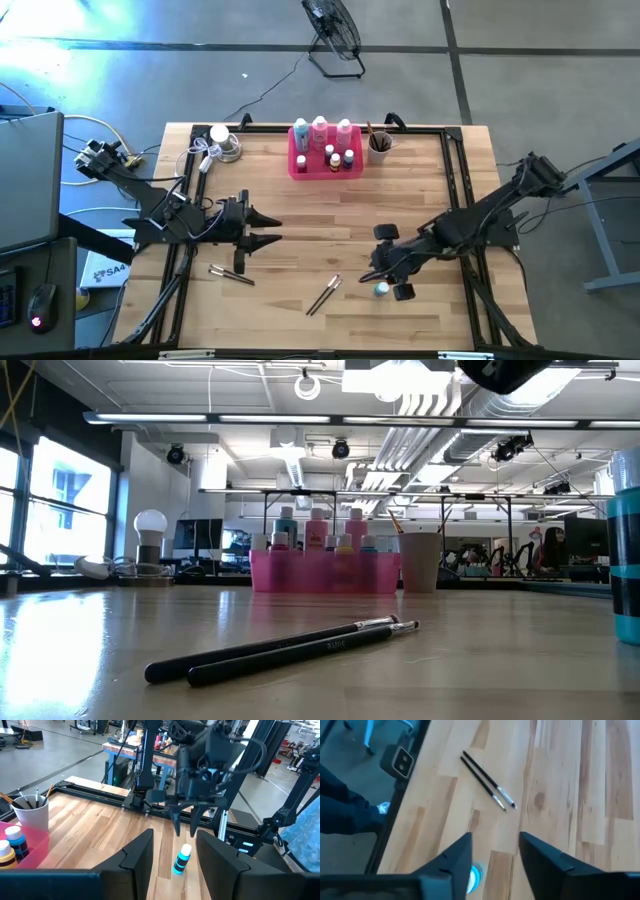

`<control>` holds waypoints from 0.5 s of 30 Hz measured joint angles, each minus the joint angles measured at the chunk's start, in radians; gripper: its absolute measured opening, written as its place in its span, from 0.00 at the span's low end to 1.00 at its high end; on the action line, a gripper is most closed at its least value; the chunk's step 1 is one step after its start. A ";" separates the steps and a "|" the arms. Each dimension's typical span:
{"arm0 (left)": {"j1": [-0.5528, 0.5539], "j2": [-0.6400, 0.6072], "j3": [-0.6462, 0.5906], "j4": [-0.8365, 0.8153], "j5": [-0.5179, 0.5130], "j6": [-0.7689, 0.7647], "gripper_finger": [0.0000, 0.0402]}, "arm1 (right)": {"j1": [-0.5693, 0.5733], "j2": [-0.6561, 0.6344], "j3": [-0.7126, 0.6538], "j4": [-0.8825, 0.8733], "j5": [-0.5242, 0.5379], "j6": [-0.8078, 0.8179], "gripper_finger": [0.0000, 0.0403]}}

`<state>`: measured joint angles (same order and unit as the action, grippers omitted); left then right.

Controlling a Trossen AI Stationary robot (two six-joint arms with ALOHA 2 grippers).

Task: Pick & Place Paint Supplies
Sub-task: Put the small blue paint bottle into the pink bin

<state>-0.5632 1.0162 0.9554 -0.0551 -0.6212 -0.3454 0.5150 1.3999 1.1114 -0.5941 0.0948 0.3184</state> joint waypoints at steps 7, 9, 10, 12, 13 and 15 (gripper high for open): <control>0.000 0.000 0.000 0.000 0.000 0.000 0.37 | 0.000 0.021 0.000 -0.007 -0.033 0.044 0.59; 0.000 0.000 0.000 0.000 0.000 0.000 0.37 | 0.000 0.021 0.000 -0.016 -0.063 0.055 0.61; 0.000 0.000 0.000 0.000 0.000 0.000 0.37 | 0.000 0.021 0.000 -0.021 -0.081 0.065 0.62; 0.000 0.000 0.000 0.000 0.000 0.000 0.37 | 0.000 0.024 0.000 -0.034 -0.109 0.090 0.62; 0.000 0.000 0.000 0.000 0.000 0.000 0.37 | 0.000 0.026 0.000 -0.036 -0.124 0.104 0.62; 0.000 0.000 0.000 0.000 0.000 0.000 0.37 | 0.002 0.028 0.000 -0.038 -0.131 0.125 0.62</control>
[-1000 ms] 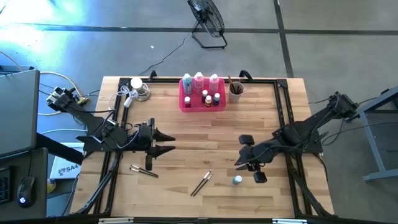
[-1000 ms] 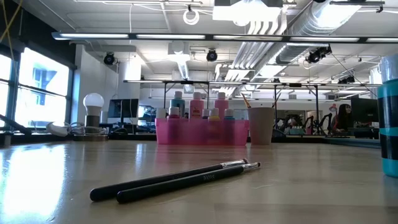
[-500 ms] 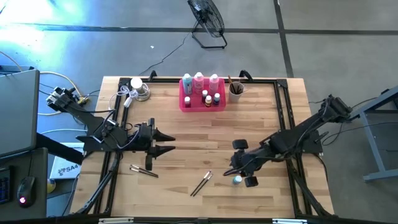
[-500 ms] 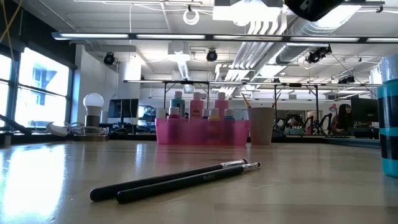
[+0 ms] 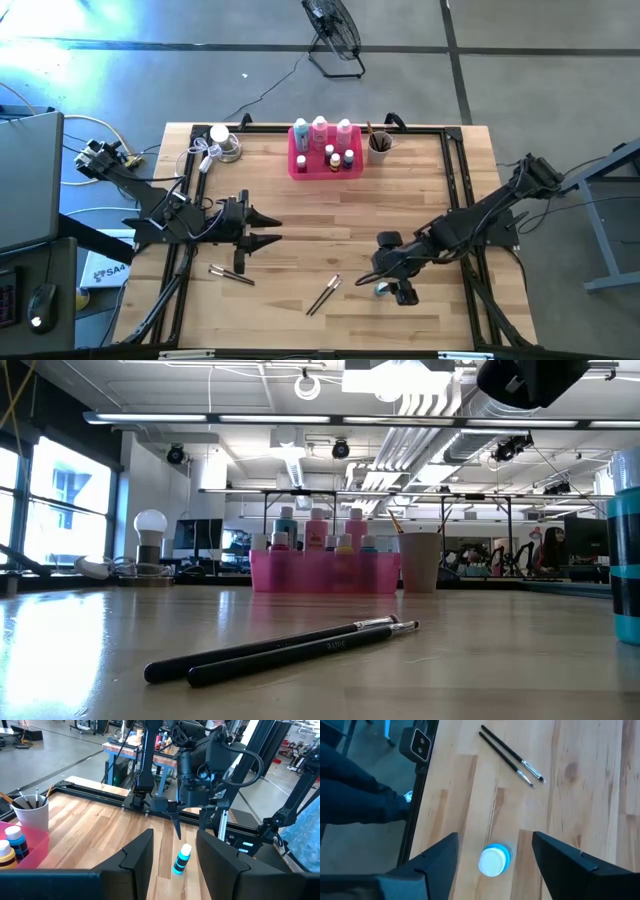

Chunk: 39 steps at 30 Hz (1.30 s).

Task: Pick & Place Paint Supplies
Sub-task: Put the small blue paint bottle into the pink bin

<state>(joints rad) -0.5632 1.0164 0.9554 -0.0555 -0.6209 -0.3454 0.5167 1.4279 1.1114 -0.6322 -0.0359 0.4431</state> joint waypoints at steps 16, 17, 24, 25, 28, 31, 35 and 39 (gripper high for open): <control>0.000 0.000 0.000 0.000 0.000 0.000 0.37 | 0.050 0.052 0.000 -0.041 0.056 -0.073 0.60; 0.000 0.000 0.000 0.000 0.000 0.000 0.37 | 0.052 0.063 0.000 -0.041 0.055 -0.074 0.60; 0.000 0.000 0.000 -0.008 0.000 0.000 0.37 | 0.053 0.123 0.000 -0.042 0.049 -0.081 0.60; 0.000 0.000 0.000 -0.008 0.000 0.000 0.37 | 0.053 0.129 0.000 -0.042 0.044 -0.084 0.60; 0.000 0.000 0.000 -0.008 0.000 0.000 0.37 | 0.053 0.144 0.000 -0.044 0.029 -0.105 0.60; 0.000 0.000 0.000 -0.018 0.000 0.000 0.37 | 0.053 0.150 0.000 -0.049 0.028 -0.107 0.60; 0.000 0.000 0.000 -0.032 0.000 -0.001 0.37 | 0.053 0.150 0.000 -0.055 0.031 -0.108 0.60; 0.000 0.000 0.000 -0.031 0.000 0.000 0.37 | 0.053 0.150 0.000 -0.082 0.031 -0.108 0.60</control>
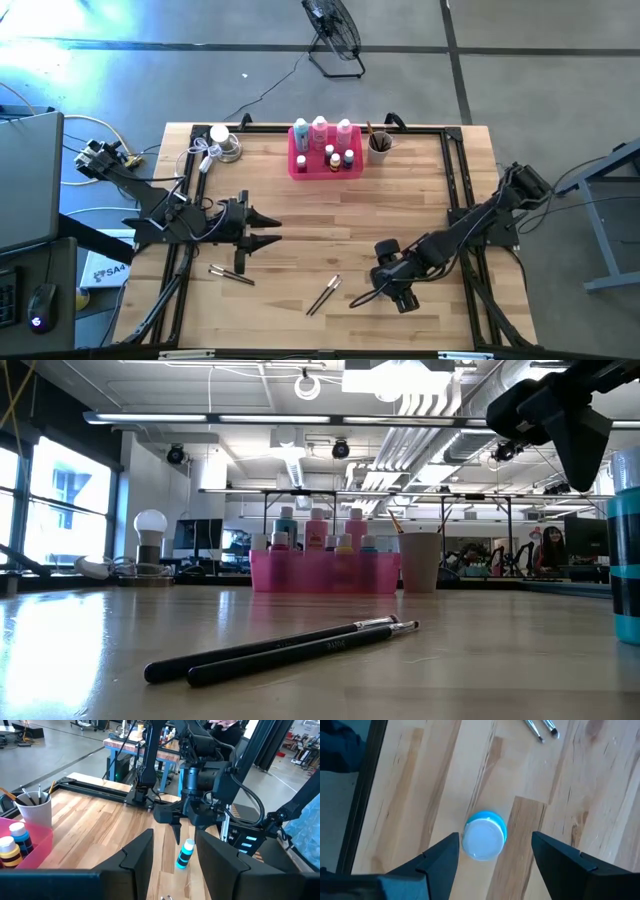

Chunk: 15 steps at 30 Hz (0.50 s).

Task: Pick & Place Paint Supplies
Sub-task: Put the small blue paint bottle into the pink bin

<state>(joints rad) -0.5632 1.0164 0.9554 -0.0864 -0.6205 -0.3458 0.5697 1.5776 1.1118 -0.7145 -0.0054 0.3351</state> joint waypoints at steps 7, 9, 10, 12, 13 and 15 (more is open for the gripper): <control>0.000 0.000 0.000 0.000 0.000 0.000 0.37 | 0.000 0.001 0.000 0.000 0.004 0.000 0.60; 0.000 0.000 0.000 0.000 0.000 0.000 0.37 | 0.000 0.011 0.001 0.000 0.003 0.000 0.60; 0.000 0.000 0.000 0.000 0.000 0.000 0.37 | 0.000 0.015 0.001 -0.001 0.002 0.000 0.60; 0.000 0.000 0.000 0.000 0.000 0.000 0.37 | 0.000 0.029 0.001 0.005 -0.014 0.000 0.60; 0.000 0.000 0.000 0.000 0.000 0.000 0.37 | 0.000 0.036 0.001 0.010 -0.028 0.000 0.60; 0.000 0.000 0.000 -0.001 0.000 0.000 0.37 | 0.000 0.050 0.001 0.013 -0.031 0.001 0.60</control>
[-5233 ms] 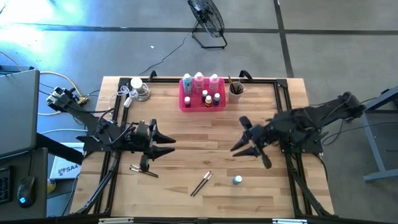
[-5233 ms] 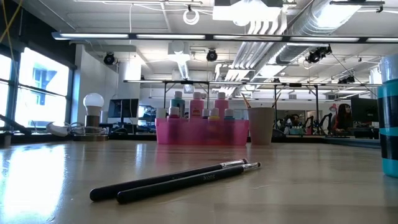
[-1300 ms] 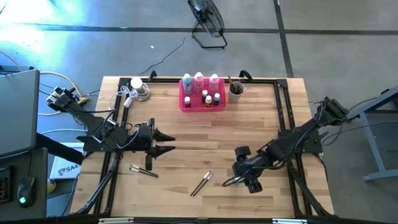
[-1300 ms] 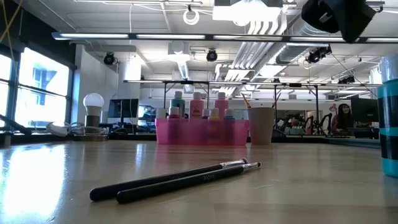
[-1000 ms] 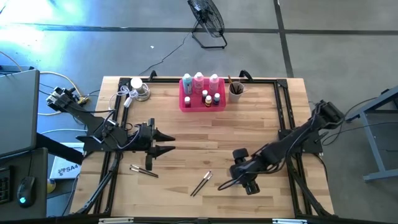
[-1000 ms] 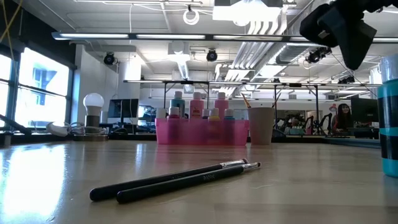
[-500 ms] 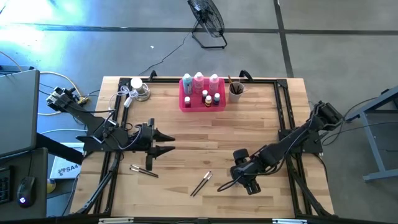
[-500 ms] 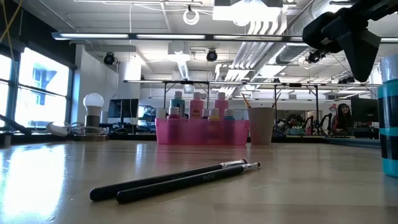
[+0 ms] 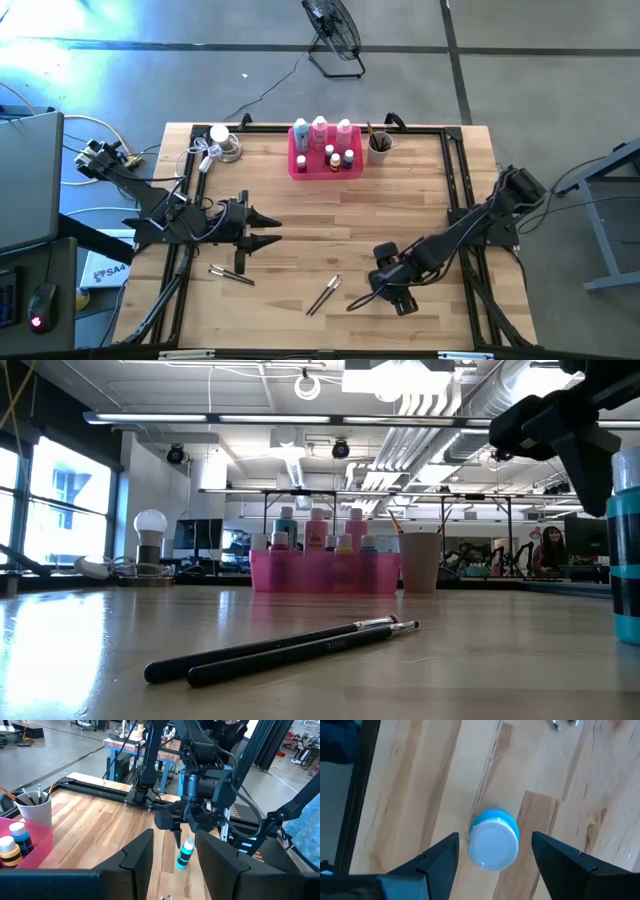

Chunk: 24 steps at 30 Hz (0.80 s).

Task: Pick & Place Paint Supplies
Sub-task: Put the small blue paint bottle into the pink bin

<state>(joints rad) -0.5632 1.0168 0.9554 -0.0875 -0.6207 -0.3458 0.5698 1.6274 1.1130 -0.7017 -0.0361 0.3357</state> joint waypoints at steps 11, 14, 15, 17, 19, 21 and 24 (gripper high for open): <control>0.000 0.000 0.000 -0.005 0.000 0.000 0.37 | 0.000 0.000 0.000 0.004 -0.034 0.006 0.60; 0.000 0.000 0.000 -0.005 0.000 0.000 0.37 | 0.000 0.000 0.000 0.005 -0.034 0.007 0.60; 0.000 0.000 0.000 -0.005 0.000 0.000 0.37 | 0.000 0.000 0.000 0.007 -0.034 0.007 0.60; 0.000 0.000 0.000 -0.008 0.000 0.000 0.37 | 0.000 0.000 0.000 0.012 -0.034 0.007 0.60; 0.000 0.000 0.000 -0.012 0.000 0.000 0.37 | 0.000 0.000 0.000 0.021 -0.034 0.007 0.60; 0.000 0.000 0.000 -0.013 0.000 0.000 0.37 | 0.000 0.000 0.000 0.032 -0.023 0.007 0.60; 0.000 0.000 0.000 -0.013 0.000 0.000 0.37 | 0.000 0.000 0.000 0.032 -0.018 0.007 0.60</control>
<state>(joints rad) -0.5632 1.0172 0.9554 -0.1009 -0.6209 -0.3458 0.5694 1.6272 1.1130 -0.6694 -0.0544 0.3431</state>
